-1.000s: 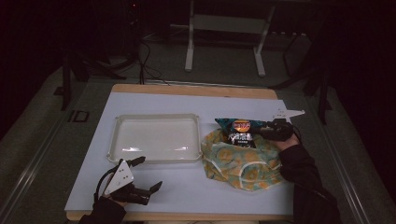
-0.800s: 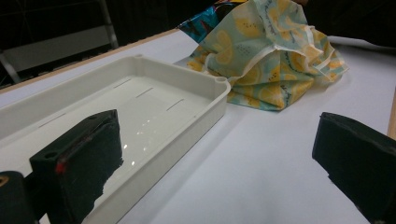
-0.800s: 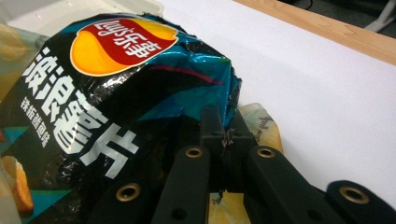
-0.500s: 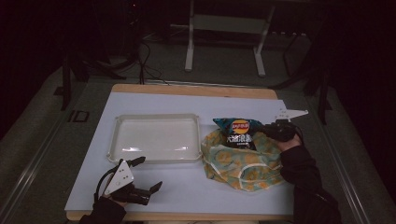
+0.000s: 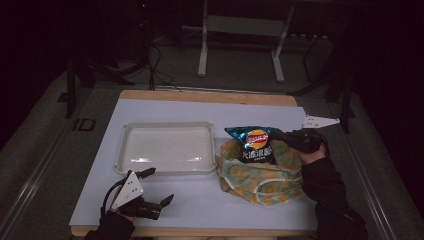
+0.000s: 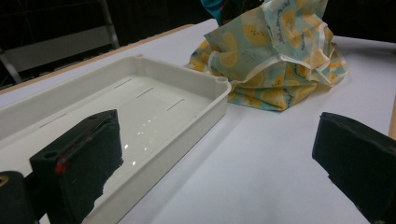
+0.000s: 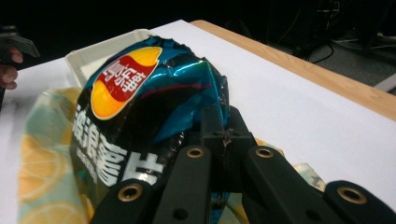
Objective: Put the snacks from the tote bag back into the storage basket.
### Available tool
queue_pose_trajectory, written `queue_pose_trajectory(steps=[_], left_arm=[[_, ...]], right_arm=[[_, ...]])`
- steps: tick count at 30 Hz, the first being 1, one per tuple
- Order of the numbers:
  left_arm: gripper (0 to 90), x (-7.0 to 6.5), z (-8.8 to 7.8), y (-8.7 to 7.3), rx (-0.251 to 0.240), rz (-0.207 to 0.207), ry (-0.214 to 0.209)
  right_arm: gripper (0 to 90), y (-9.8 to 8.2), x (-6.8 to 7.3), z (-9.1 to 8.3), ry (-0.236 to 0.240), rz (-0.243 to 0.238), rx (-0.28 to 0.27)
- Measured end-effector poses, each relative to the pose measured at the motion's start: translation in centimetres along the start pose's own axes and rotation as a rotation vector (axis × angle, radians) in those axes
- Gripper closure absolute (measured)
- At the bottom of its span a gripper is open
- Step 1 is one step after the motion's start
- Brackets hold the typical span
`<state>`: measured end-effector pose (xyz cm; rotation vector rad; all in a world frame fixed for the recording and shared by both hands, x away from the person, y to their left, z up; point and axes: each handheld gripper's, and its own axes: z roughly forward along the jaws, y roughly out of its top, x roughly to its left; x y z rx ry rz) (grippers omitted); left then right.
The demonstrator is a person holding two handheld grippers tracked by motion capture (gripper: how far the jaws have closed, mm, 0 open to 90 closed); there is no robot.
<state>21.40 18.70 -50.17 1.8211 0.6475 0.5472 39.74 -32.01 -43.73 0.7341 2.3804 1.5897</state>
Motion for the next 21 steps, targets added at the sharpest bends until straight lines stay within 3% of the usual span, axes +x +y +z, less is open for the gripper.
queue_pose_trajectory(steps=[9,21], left_arm=[[2.0,0.0,0.0,0.0,-0.002,0.008,0.019],[2.0,-0.1,0.0,0.0,0.008,0.011,0.022]], right_arm=[[90.0,1.7,1.2,-1.3,-0.005,-0.021,-0.034],[90.0,3.8,1.8,-2.6,-0.041,-0.041,-0.056]])
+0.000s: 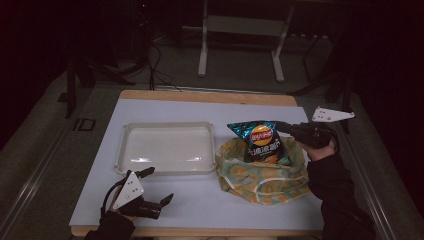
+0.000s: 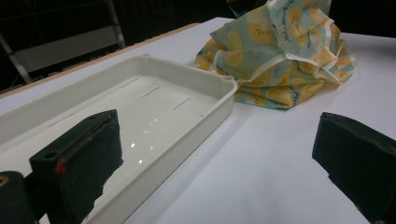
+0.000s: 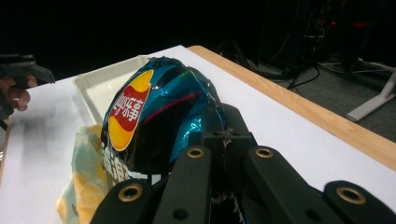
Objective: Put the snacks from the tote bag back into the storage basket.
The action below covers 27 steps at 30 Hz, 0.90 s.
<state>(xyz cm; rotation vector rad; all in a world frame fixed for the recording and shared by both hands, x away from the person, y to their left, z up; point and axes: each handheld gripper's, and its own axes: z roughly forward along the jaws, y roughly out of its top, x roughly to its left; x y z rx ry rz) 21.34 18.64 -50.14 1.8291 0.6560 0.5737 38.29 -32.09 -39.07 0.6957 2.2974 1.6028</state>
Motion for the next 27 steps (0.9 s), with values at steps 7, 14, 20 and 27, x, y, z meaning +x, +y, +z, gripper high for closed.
queue_pose_trajectory(steps=[7,14,20,27], left_arm=[[2.0,-0.1,0.0,0.0,-0.006,-0.002,0.002],[2.0,-0.1,-0.1,0.1,-0.010,0.000,0.004],[2.0,-0.2,-0.1,0.1,-0.016,0.004,0.006],[2.0,-0.2,-0.2,0.1,-0.013,0.012,0.014]], right_arm=[[90.0,1.3,0.2,-0.8,-0.027,-0.004,-0.024],[90.0,3.3,0.4,-1.5,-0.070,-0.011,-0.046],[90.0,5.2,0.6,-2.2,-0.096,-0.015,-0.078],[90.0,7.4,1.0,-2.2,-0.158,-0.015,-0.110]])
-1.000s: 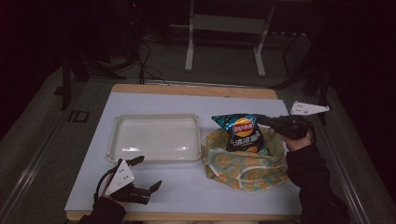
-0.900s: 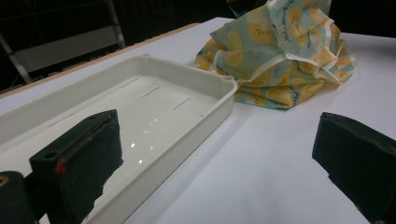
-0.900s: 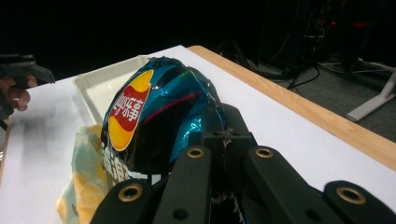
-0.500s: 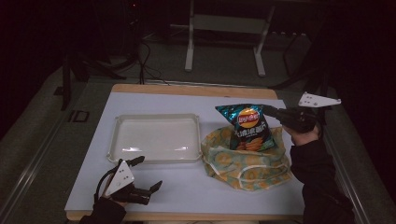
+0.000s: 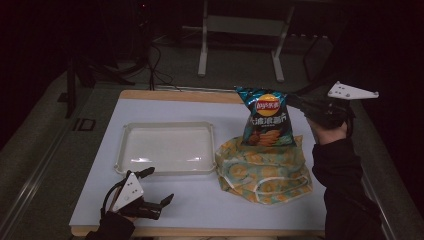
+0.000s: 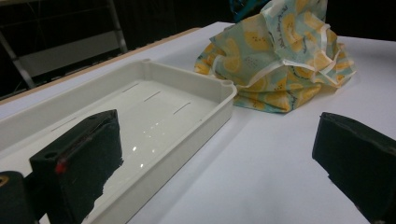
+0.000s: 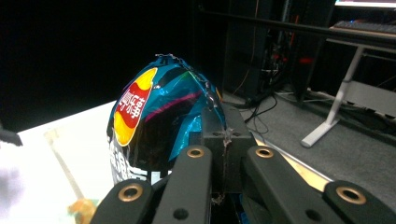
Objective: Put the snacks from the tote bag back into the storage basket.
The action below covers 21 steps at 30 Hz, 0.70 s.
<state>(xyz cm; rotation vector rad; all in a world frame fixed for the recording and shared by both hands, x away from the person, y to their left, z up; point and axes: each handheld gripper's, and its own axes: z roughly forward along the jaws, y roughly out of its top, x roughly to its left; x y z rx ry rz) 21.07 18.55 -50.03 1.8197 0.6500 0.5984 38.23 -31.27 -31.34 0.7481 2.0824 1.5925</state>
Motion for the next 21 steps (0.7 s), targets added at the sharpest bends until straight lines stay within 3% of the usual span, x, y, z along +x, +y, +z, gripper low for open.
queue_pose_trajectory(steps=[5,11,21], left_arm=[[2.0,0.0,0.0,-0.1,0.026,0.010,0.021],[2.0,-0.1,-0.2,0.0,0.007,0.008,0.031],[2.0,0.1,-0.8,-0.1,0.012,-0.004,0.069]], right_arm=[[90.0,1.2,0.7,0.5,-0.020,-0.007,-0.011],[90.0,2.6,1.6,1.2,-0.025,-0.008,-0.033],[90.0,3.8,3.8,3.4,-0.001,-0.007,-0.064]])
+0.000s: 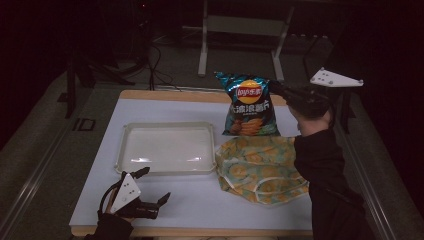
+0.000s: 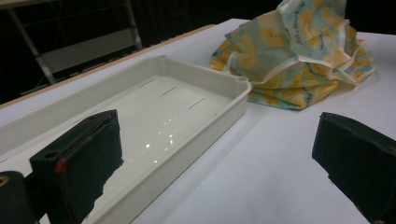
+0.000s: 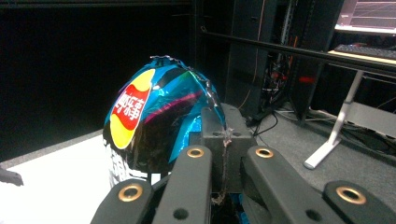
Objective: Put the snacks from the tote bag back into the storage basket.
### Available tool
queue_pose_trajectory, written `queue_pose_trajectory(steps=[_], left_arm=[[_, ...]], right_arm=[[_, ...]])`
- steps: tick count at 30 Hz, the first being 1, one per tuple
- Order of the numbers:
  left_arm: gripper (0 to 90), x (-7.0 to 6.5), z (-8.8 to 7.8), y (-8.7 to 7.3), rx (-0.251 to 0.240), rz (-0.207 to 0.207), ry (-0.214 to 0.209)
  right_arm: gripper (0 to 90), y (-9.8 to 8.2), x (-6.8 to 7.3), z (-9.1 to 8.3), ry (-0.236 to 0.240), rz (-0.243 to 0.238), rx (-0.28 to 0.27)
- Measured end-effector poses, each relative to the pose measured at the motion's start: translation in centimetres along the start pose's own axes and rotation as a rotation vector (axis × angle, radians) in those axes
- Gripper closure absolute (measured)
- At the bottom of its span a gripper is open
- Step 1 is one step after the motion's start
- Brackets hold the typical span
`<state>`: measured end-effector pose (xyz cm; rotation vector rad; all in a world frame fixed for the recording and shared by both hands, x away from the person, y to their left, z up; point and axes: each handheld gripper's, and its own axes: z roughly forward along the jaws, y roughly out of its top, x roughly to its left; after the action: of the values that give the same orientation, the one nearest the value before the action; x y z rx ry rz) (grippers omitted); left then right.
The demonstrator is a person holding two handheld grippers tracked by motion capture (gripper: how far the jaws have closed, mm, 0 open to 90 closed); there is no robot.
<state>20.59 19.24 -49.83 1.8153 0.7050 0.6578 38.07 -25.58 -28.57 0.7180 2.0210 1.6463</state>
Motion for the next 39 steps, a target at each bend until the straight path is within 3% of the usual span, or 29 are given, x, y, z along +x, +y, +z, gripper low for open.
queue_pose_trajectory(steps=[23,39], left_arm=[[2.1,-0.3,-0.6,0.0,-0.006,0.000,0.011],[2.1,-0.3,-0.7,-0.1,-0.004,0.012,0.012]], right_arm=[[90.0,0.8,4.7,5.4,0.044,-0.004,-0.009],[90.0,0.0,8.5,9.6,0.080,0.019,-0.028]])
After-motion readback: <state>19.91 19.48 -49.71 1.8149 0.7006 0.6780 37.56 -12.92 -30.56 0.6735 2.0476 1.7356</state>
